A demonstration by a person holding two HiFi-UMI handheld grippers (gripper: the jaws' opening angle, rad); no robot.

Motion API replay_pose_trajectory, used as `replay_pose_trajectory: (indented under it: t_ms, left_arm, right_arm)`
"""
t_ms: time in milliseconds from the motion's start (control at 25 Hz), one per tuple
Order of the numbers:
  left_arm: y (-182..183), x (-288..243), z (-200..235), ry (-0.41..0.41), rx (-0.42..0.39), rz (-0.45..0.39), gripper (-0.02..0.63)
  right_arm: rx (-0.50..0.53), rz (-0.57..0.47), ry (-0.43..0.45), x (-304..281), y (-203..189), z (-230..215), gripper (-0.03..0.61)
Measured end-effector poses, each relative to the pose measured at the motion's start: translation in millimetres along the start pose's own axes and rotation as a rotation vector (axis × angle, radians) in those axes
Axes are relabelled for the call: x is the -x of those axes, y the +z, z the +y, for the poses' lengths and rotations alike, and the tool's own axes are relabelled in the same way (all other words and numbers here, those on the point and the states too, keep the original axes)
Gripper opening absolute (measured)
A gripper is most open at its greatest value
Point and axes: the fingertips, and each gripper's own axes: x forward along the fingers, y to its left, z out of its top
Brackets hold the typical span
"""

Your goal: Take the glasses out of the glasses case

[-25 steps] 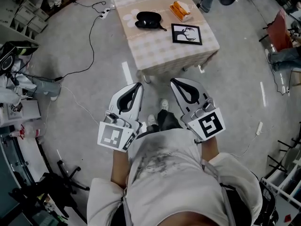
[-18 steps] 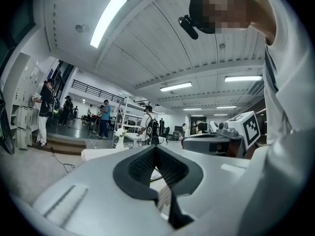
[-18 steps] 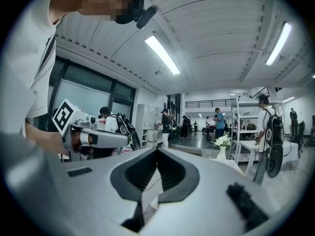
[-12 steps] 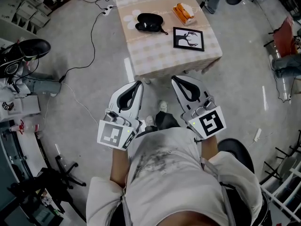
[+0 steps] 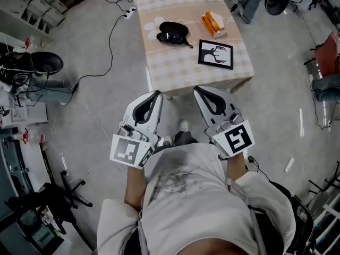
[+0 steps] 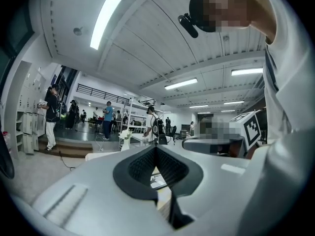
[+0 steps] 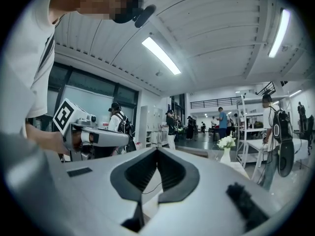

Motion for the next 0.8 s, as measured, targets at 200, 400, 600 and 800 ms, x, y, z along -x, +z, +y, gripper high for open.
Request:
replay_pose_trajectory:
  t_ms: [200, 400, 600, 800]
  left_arm:
    - [3, -11, -2, 0.027, -0.005, -0.001, 0.006]
    - [4, -20, 0, 0.041, -0.008, 0.000, 0.006]
    - [7, -28, 6, 0.045, -0.010, -0.005, 0.006]
    - [2, -40, 14, 0.040, -0.007, -0.004, 0.006]
  right_arm:
    - [0.002, -0.007, 0.032, -2, -1, -12, 0.017]
    - [0.003, -0.013, 0.048, -7, -1, -21, 0.017]
    - [-0.008, -0.008, 0.047, -15, 0, -29, 0.017]
    - [-0.015, 0.019, 0.047, -26, -9, -40, 0.017]
